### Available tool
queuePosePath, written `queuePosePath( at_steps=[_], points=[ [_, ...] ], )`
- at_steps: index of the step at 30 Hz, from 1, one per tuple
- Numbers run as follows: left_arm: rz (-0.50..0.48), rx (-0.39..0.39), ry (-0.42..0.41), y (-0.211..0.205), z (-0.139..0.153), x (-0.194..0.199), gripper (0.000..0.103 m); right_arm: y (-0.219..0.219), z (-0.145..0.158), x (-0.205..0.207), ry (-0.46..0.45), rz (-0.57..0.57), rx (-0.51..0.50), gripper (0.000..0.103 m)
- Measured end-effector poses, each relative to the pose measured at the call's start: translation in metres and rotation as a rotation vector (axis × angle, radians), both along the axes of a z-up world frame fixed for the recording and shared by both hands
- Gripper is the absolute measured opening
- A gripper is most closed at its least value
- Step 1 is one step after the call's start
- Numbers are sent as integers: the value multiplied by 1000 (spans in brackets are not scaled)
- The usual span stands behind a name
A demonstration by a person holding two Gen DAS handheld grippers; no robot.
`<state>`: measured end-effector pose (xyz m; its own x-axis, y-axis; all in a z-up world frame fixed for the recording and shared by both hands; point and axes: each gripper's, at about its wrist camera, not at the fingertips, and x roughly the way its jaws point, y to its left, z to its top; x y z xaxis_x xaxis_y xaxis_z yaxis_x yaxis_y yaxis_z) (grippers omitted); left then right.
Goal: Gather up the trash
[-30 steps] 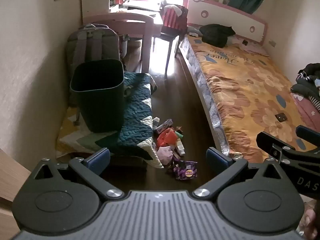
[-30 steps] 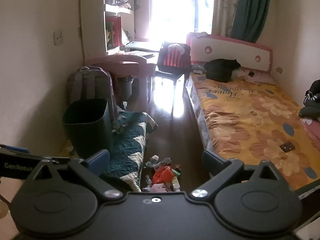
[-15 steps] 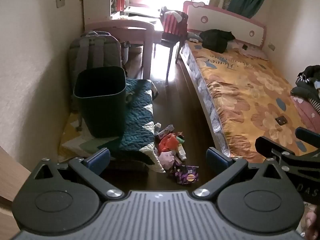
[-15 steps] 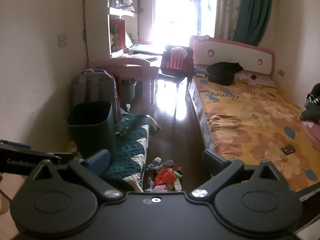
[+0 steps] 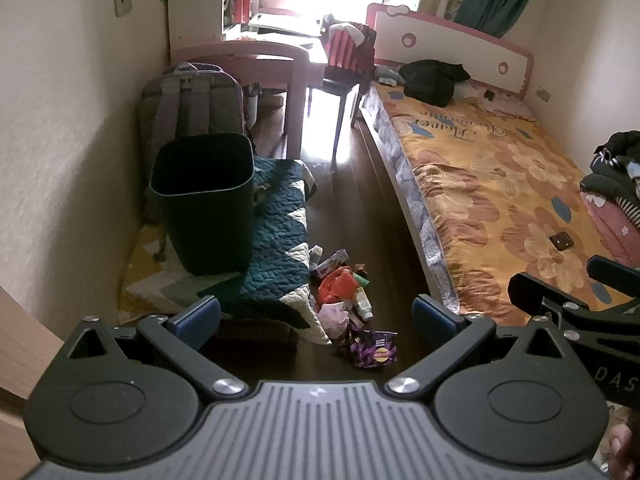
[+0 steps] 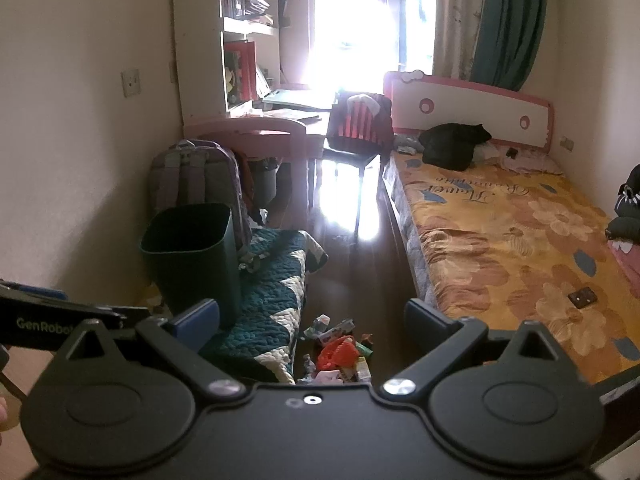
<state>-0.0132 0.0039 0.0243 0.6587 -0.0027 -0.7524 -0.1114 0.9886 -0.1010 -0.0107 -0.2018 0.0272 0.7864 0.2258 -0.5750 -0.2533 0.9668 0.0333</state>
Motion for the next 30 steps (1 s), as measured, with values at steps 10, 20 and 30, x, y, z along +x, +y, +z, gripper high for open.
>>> queuePosePath(
  at_steps=[10, 20, 30],
  points=[
    [4, 1, -6, 3, 4, -1, 103, 1, -2, 0, -2, 2, 5, 100],
    [5, 4, -8, 5, 4, -2, 103, 0, -3, 0, -2, 8, 5, 100],
    [7, 6, -16, 11, 6, -1, 103, 2, -1, 0, -10, 10, 3, 100]
  ],
)
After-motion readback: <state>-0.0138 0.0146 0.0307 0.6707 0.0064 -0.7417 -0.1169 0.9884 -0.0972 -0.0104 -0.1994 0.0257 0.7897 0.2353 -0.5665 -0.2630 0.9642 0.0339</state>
